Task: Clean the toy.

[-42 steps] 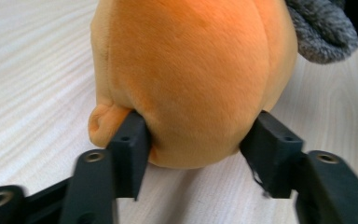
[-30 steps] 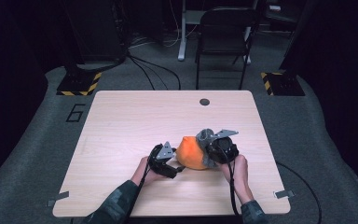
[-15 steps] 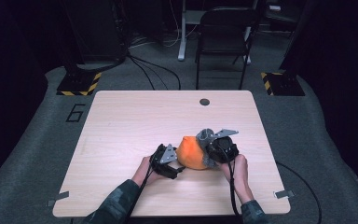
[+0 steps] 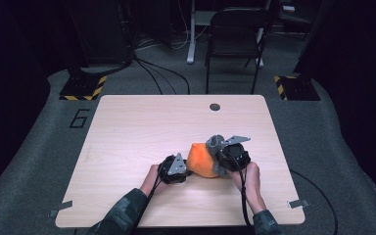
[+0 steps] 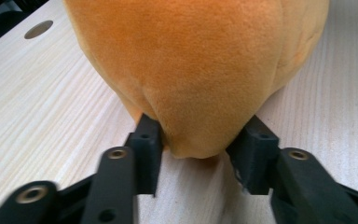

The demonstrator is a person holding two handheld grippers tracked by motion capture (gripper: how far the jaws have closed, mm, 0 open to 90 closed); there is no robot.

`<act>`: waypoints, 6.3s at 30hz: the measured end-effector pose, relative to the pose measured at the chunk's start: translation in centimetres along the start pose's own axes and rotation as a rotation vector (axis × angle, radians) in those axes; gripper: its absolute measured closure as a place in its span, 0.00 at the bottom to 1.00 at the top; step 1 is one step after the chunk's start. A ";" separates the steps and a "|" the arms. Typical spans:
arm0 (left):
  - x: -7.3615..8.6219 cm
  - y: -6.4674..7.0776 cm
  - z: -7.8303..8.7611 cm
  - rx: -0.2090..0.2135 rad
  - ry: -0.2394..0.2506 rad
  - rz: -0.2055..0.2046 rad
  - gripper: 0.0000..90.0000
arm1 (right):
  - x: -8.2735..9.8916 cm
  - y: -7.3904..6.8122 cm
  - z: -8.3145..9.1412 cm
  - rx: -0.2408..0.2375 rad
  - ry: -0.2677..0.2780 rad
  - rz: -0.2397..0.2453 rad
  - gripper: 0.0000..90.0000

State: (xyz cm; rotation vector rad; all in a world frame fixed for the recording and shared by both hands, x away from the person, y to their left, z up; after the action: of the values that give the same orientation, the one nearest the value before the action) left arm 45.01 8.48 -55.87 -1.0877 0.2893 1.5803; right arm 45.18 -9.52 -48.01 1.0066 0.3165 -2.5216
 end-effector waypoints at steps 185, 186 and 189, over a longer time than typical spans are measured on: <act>-1.7 -0.9 2.0 0.199 0.028 0.520 0.81 | -0.3 -0.8 0.5 0.059 0.001 0.011 0.75; -1.7 -0.9 2.0 0.200 0.027 0.522 0.81 | -0.2 -0.6 0.5 0.059 -0.004 -0.006 0.75; -1.7 -0.9 2.0 0.199 0.027 0.521 0.81 | 0.2 0.5 0.1 0.064 -0.015 -0.030 0.75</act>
State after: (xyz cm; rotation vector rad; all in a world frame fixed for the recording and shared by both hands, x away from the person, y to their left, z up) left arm 44.74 9.03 -53.20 -0.9210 0.7807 1.9422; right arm 45.25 -10.04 -48.13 1.0142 0.2498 -2.5793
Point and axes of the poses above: each handheld gripper's, and its own axes: z roughly backward along the jaws, x roughly out of its underside, y roughly to its right, the point moved 6 cm from there along -z, roughly forward along the jaws, and after that the axes turned 7 degrees about -z, right-handed, at the moved point
